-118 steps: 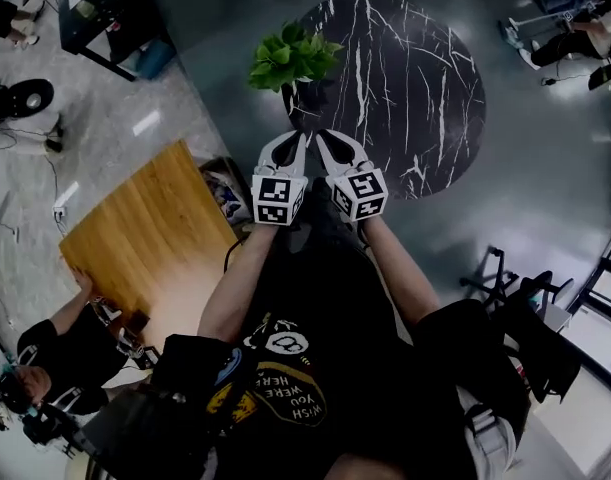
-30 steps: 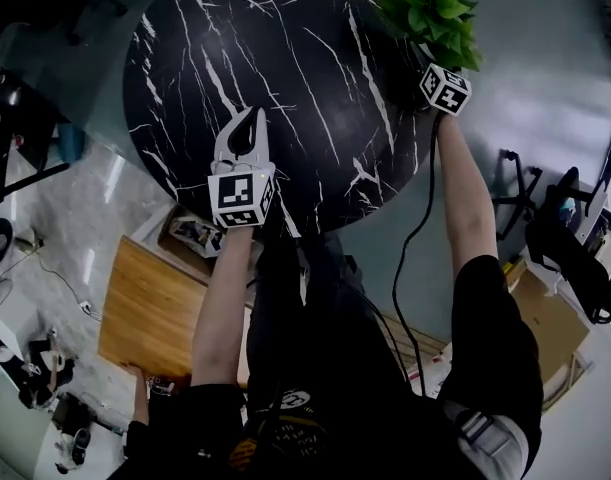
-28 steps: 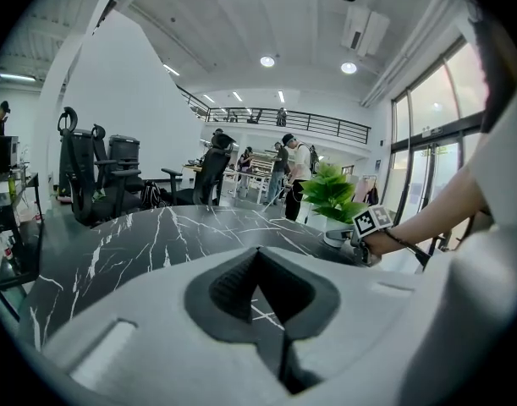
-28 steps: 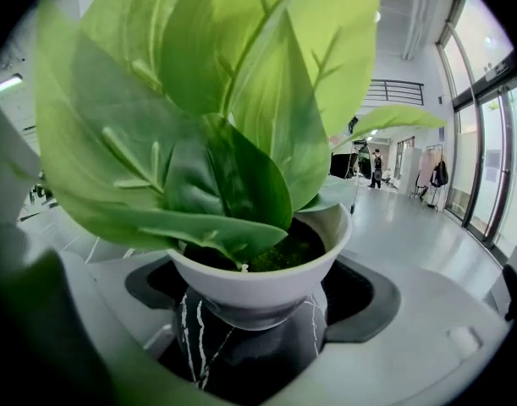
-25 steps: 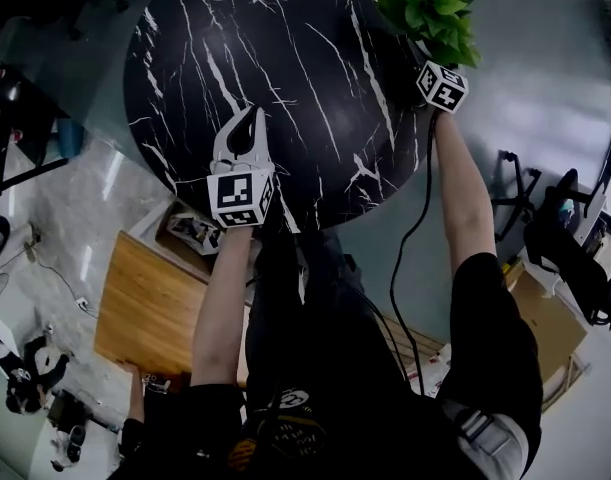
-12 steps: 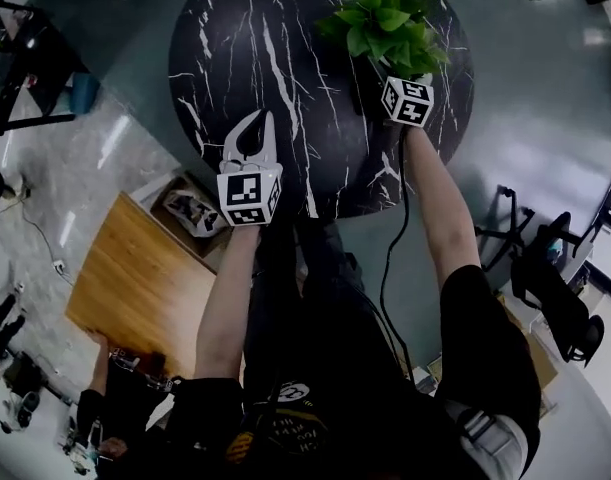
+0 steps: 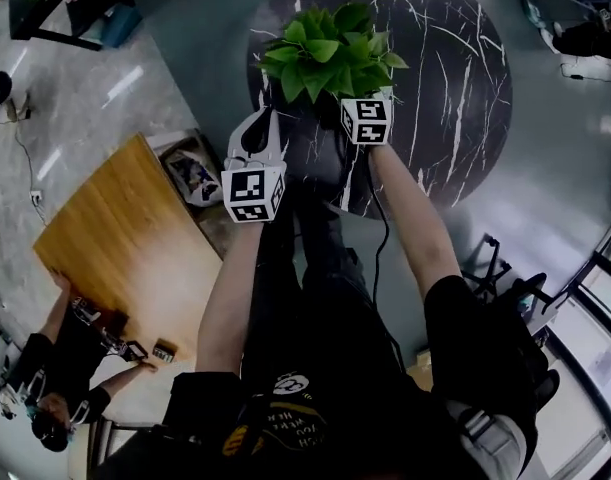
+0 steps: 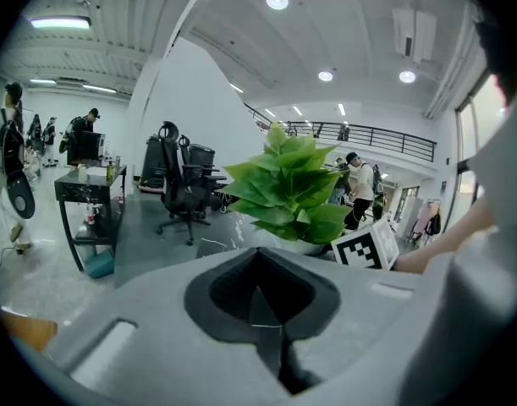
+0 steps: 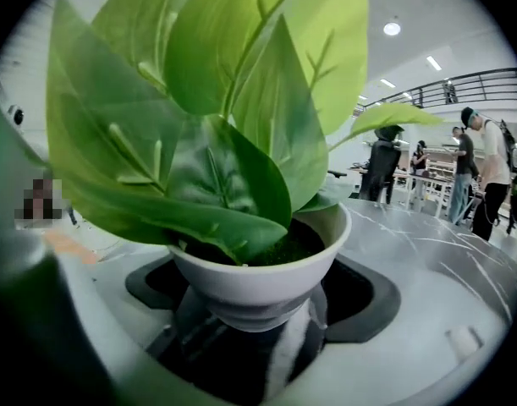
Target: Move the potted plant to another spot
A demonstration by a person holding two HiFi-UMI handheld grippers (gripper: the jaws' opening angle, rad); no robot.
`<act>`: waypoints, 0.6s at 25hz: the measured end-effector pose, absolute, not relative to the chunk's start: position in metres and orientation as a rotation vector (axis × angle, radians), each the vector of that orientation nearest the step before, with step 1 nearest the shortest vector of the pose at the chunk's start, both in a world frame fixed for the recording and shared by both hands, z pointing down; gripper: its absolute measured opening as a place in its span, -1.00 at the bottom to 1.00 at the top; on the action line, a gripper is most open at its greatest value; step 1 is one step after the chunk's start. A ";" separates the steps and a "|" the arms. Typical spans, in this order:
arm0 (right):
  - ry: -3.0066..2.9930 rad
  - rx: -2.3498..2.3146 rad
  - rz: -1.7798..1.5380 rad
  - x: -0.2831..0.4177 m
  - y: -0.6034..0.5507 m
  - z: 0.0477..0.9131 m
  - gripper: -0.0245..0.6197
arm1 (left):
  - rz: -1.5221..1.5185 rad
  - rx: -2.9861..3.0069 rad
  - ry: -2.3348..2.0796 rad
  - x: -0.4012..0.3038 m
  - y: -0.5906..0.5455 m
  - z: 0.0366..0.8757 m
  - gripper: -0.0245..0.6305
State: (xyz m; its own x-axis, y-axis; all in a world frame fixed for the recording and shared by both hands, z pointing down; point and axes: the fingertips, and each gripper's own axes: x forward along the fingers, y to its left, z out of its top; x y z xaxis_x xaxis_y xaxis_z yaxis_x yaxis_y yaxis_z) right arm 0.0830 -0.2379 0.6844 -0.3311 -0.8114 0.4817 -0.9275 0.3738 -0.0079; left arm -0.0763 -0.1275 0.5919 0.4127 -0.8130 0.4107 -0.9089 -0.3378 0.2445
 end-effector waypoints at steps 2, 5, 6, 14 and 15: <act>-2.280 1.446 0.378 0.042 -0.232 0.684 0.60 | 0.285 2.217 -1.497 -0.094 -0.124 0.590 -0.91; -2.315 1.388 0.359 -0.003 -0.224 0.683 0.60 | 0.269 2.190 -1.533 -0.116 -0.120 0.588 -0.91; -2.321 1.382 0.357 -0.012 -0.221 0.683 0.60 | 0.264 2.182 -1.542 -0.122 -0.119 0.588 -0.91; -2.358 1.319 0.333 -0.030 -0.212 0.681 0.60 | 0.245 2.178 -1.548 -0.130 -0.117 0.578 -0.91; -2.358 1.315 0.333 -0.028 -0.211 0.681 0.60 | 0.248 2.182 -1.540 -0.128 -0.117 0.578 -0.91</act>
